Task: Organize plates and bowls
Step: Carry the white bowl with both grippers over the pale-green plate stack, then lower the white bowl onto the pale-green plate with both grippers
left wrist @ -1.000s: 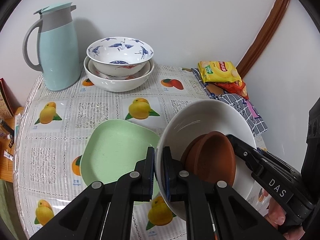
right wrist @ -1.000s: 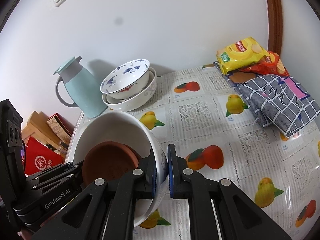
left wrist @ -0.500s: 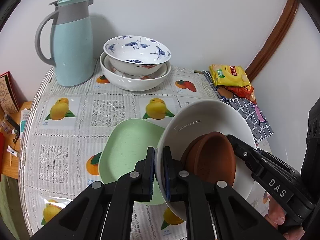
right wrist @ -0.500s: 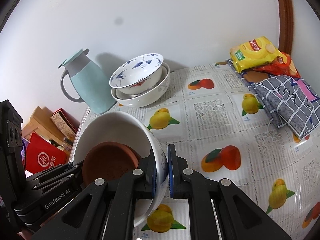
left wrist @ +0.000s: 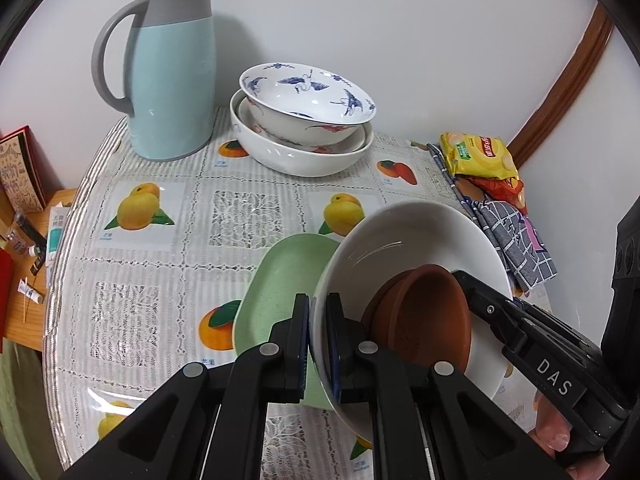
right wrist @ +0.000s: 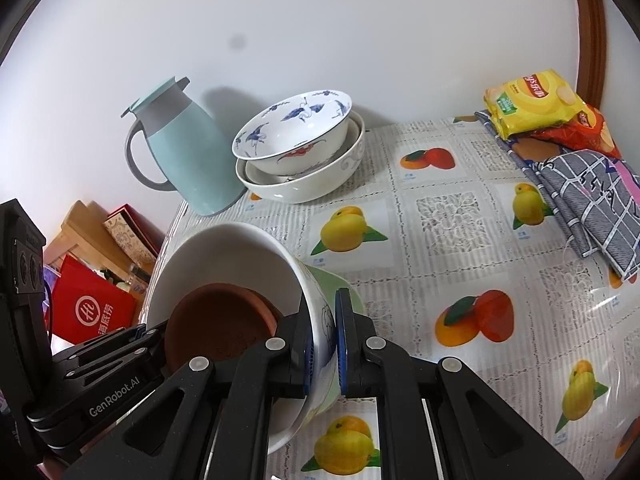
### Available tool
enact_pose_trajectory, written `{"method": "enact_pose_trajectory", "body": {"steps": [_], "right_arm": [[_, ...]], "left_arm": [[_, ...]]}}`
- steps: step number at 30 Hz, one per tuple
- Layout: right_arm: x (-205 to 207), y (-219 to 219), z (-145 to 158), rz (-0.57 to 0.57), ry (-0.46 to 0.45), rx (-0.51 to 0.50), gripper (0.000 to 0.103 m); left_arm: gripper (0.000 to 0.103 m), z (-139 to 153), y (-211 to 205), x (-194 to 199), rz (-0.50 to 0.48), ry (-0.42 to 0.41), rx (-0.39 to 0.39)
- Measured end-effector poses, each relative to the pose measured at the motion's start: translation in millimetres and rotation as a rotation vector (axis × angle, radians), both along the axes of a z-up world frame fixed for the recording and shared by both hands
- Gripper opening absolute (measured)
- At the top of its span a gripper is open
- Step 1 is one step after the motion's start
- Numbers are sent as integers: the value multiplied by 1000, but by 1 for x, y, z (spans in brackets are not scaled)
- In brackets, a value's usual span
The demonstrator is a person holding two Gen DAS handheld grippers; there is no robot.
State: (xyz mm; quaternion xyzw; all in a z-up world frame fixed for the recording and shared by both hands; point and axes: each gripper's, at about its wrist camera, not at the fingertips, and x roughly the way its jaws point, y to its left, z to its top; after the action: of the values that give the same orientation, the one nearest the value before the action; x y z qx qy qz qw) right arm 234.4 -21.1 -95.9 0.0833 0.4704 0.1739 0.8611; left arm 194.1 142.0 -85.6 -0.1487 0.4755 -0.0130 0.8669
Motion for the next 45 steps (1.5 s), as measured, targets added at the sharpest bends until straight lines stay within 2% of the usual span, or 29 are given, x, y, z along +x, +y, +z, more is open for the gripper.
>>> {"method": "enact_pose_trajectory", "body": {"steps": [16,35,45], "right_arm": [[10,21,-18,34,39,-4,10],[30,23,-69,39,165,-13,10],[35,22,-74,49,169,1,9]], "left_arm": [[9,-17,21,4,33,35,-6],[9,-66,24,25,35,134,-26],[10,-67,23,31,14,122,-26]]}}
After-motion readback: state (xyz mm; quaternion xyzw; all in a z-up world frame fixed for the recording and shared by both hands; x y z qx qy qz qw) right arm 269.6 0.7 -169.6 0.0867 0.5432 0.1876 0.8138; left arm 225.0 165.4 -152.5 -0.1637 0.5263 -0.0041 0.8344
